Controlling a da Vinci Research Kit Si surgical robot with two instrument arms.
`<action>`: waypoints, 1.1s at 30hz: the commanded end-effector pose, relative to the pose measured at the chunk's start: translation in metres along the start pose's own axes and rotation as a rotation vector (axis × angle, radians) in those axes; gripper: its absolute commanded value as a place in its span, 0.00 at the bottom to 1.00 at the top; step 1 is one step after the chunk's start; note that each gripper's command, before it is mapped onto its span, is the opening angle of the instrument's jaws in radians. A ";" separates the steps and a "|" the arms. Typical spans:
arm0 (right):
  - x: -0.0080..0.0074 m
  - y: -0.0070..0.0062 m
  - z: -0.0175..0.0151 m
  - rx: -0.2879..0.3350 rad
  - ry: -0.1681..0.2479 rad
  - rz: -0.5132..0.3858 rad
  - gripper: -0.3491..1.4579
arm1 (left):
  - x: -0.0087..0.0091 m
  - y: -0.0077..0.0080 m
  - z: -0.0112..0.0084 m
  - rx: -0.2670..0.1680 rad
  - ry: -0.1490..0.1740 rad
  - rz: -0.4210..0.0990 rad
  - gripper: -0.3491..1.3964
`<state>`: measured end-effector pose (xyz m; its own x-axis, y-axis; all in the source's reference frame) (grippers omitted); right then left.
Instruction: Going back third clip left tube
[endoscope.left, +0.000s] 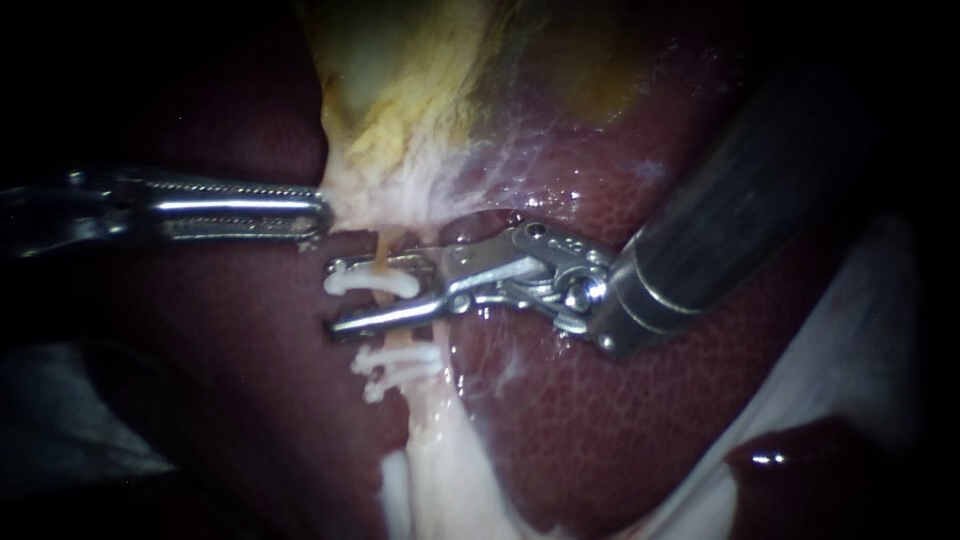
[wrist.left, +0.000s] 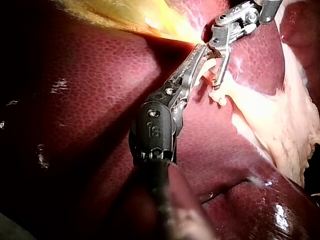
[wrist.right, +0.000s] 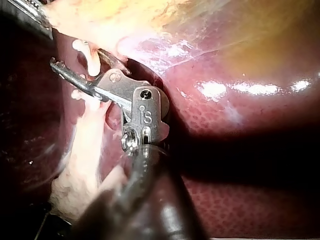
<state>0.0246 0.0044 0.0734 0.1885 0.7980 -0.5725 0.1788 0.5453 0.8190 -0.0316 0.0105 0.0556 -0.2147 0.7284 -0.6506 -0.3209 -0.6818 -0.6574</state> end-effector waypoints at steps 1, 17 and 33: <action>-0.0001 0.0001 0.0001 0.003 0.001 0.033 0.44 | 0.0001 0.0000 -0.0001 0.000 0.000 0.000 0.00; -0.0009 -0.0002 -0.0005 -0.006 0.004 0.225 0.44 | 0.0001 0.0001 -0.0002 0.001 0.000 0.000 0.00; 0.0014 -0.0079 -0.0082 -0.222 -0.146 -0.342 0.44 | 0.0000 0.0000 -0.0005 -0.002 -0.001 0.000 0.00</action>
<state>0.0148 0.0036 0.0660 0.2931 0.5182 -0.8035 0.0391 0.8332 0.5516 -0.0311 0.0104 0.0553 -0.2155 0.7284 -0.6504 -0.3194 -0.6820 -0.6579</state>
